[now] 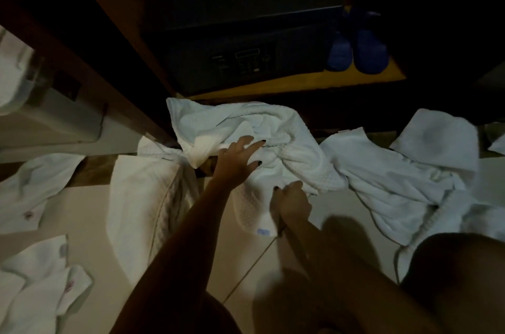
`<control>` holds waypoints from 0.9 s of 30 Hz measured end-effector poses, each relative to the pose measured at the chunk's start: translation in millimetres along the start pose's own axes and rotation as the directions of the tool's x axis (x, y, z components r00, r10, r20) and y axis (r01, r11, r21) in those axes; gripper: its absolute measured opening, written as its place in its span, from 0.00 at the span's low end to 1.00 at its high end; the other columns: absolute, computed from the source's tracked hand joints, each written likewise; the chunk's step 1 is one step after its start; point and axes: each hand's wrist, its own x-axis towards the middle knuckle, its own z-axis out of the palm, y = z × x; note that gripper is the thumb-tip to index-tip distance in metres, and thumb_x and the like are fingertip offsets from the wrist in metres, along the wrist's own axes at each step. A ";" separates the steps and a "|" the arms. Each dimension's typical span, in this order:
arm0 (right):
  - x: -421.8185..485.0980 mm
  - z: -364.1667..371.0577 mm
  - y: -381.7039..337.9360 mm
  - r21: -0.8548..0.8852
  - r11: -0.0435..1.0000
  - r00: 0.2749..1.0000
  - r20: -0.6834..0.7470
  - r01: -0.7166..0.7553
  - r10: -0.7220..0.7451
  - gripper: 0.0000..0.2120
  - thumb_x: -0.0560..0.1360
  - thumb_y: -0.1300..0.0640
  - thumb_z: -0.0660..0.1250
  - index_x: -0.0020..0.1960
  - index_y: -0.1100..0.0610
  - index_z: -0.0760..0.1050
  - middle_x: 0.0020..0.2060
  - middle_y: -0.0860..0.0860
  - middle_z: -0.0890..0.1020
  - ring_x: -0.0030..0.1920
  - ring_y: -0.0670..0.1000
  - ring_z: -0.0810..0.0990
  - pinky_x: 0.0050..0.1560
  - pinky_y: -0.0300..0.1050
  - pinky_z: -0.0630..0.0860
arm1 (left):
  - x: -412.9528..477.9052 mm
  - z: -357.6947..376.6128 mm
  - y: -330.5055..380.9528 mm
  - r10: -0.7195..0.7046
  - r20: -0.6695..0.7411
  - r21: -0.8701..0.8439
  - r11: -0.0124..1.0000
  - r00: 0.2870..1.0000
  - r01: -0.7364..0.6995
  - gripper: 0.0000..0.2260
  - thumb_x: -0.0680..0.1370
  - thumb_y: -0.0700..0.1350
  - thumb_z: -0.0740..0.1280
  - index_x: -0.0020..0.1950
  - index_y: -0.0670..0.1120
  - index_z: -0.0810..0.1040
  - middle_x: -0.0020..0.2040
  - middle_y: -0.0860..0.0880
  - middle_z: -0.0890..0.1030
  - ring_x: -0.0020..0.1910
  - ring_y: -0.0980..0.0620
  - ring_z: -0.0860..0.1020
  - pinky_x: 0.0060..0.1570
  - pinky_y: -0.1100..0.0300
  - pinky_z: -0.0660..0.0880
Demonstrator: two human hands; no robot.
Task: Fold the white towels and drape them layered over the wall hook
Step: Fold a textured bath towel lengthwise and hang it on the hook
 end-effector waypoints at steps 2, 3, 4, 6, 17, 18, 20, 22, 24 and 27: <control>3.2 12.6 1.0 -0.005 1.000 0.996 -0.085 -0.018 0.018 0.31 0.78 0.41 0.62 0.71 0.61 0.61 0.62 0.58 0.77 0.63 0.59 0.76 0.63 0.55 0.68 | 4.5 9.0 -4.5 0.019 -0.075 0.100 0.995 0.997 -0.011 0.25 0.79 0.58 0.64 0.75 0.53 0.68 0.61 0.45 0.77 0.55 0.44 0.78 0.47 0.49 0.72; 5.2 16.6 3.3 -0.015 1.000 0.995 -0.102 -0.007 0.005 0.31 0.78 0.41 0.62 0.71 0.61 0.62 0.62 0.59 0.76 0.63 0.60 0.75 0.63 0.55 0.68 | 5.3 10.0 -5.7 0.057 -0.110 0.110 0.993 0.992 -0.045 0.25 0.75 0.57 0.70 0.70 0.51 0.74 0.52 0.44 0.81 0.47 0.42 0.80 0.41 0.50 0.72; 6.4 18.8 6.3 -0.017 1.000 0.994 -0.111 0.016 -0.018 0.30 0.78 0.42 0.63 0.70 0.62 0.63 0.61 0.59 0.76 0.62 0.61 0.75 0.63 0.56 0.69 | 5.6 10.8 -6.6 0.090 -0.139 0.122 0.990 0.986 -0.073 0.24 0.70 0.56 0.76 0.64 0.50 0.80 0.45 0.43 0.81 0.39 0.42 0.80 0.37 0.52 0.72; 8.7 23.3 9.4 0.015 0.997 0.988 -0.137 0.078 -0.075 0.25 0.77 0.43 0.64 0.64 0.61 0.68 0.57 0.59 0.78 0.59 0.60 0.77 0.61 0.56 0.71 | 8.7 12.6 -8.5 0.141 -0.190 0.182 0.977 0.971 -0.106 0.21 0.62 0.57 0.81 0.51 0.50 0.86 0.37 0.44 0.80 0.31 0.44 0.79 0.33 0.55 0.73; 11.2 -2.2 -33.0 0.296 0.955 0.992 -0.127 0.030 0.009 0.09 0.79 0.60 0.61 0.55 0.65 0.74 0.53 0.61 0.80 0.56 0.61 0.79 0.59 0.52 0.74 | 21.1 -29.7 -10.9 -0.201 -0.075 -0.180 0.966 0.977 0.185 0.10 0.78 0.52 0.66 0.50 0.47 0.78 0.50 0.47 0.79 0.49 0.45 0.77 0.48 0.55 0.59; 8.4 -14.3 -40.2 0.282 0.958 0.991 -0.134 0.044 -0.006 0.10 0.79 0.62 0.60 0.56 0.67 0.74 0.54 0.62 0.80 0.56 0.61 0.79 0.59 0.52 0.73 | 18.2 -42.4 -11.5 -0.213 -0.089 -0.198 0.961 0.973 0.192 0.09 0.77 0.51 0.67 0.49 0.46 0.78 0.47 0.47 0.79 0.48 0.44 0.77 0.47 0.54 0.60; -0.5 -44.7 -53.9 0.258 0.961 0.987 -0.144 0.101 -0.066 0.09 0.80 0.63 0.59 0.56 0.69 0.72 0.54 0.65 0.80 0.56 0.62 0.79 0.56 0.50 0.72 | 11.7 -72.7 -14.2 -0.249 -0.100 -0.266 0.940 0.963 0.215 0.08 0.77 0.48 0.69 0.45 0.44 0.75 0.42 0.46 0.77 0.45 0.43 0.77 0.47 0.52 0.65; -14.5 -80.2 -69.3 0.257 0.952 0.979 -0.161 0.167 -0.128 0.07 0.81 0.64 0.58 0.54 0.67 0.72 0.52 0.65 0.80 0.54 0.62 0.79 0.53 0.49 0.71 | 5.0 -108.6 -15.1 -0.283 -0.103 -0.370 0.901 0.953 0.228 0.10 0.77 0.46 0.70 0.41 0.44 0.71 0.37 0.48 0.73 0.41 0.43 0.76 0.41 0.54 0.65; -34.3 -117.5 -82.9 0.275 0.934 0.969 -0.159 0.226 -0.188 0.05 0.82 0.63 0.57 0.51 0.63 0.70 0.53 0.65 0.79 0.55 0.62 0.78 0.55 0.50 0.71 | -2.1 -146.5 -10.2 -0.348 -0.099 -0.449 0.851 0.932 0.271 0.11 0.78 0.46 0.69 0.41 0.44 0.70 0.36 0.49 0.72 0.39 0.46 0.74 0.37 0.58 0.61; -65.5 -180.3 -106.4 0.276 0.939 0.969 -0.190 0.204 -0.155 0.04 0.81 0.61 0.57 0.51 0.61 0.69 0.50 0.60 0.77 0.54 0.60 0.77 0.56 0.52 0.71 | -17.3 -211.0 4.7 -0.433 -0.101 -0.606 0.741 0.896 0.290 0.06 0.78 0.44 0.68 0.44 0.47 0.73 0.41 0.50 0.76 0.39 0.55 0.73 0.36 0.69 0.65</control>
